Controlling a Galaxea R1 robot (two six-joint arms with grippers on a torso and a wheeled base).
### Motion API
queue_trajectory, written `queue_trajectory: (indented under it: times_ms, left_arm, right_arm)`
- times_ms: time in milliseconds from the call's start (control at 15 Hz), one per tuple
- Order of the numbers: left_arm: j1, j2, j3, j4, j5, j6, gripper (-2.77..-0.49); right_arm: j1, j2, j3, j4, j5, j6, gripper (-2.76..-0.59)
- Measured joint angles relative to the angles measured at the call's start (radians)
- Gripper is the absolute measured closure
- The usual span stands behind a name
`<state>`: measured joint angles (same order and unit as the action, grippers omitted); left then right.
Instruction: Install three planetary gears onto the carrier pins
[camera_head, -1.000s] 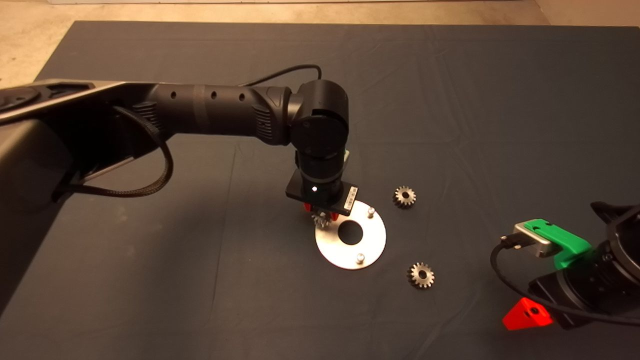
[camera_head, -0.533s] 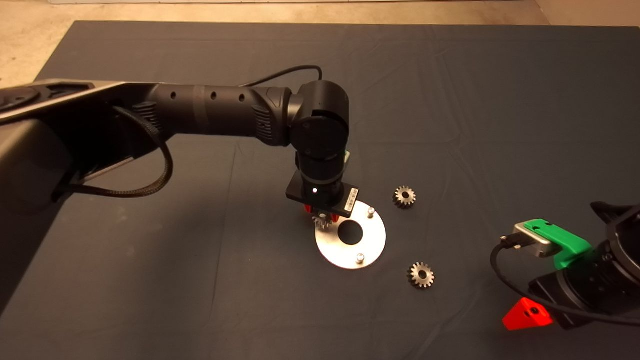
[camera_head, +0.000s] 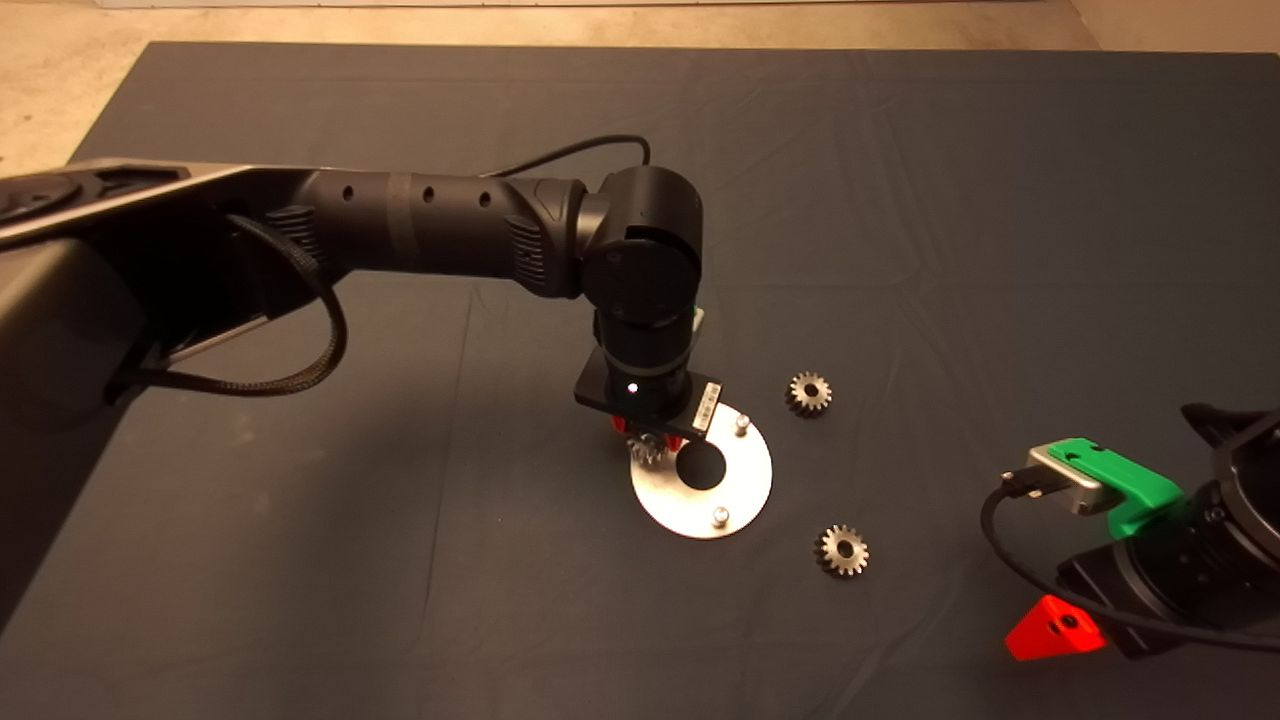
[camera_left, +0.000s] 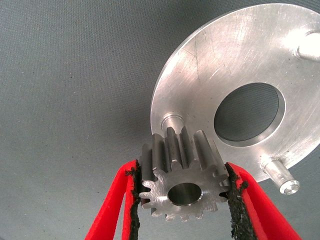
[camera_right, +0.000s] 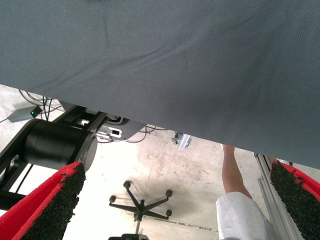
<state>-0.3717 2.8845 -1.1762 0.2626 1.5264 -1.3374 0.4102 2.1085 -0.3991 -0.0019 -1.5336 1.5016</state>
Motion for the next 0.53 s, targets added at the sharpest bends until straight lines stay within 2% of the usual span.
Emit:
queue_trajectory:
  times_ms: [533]
  left_arm:
    - [0.001,0.003,-0.005,0.000,0.000,0.001,-0.93]
  right_arm:
    - [0.000,0.000,0.000,0.000,0.000,0.000,-2.75]
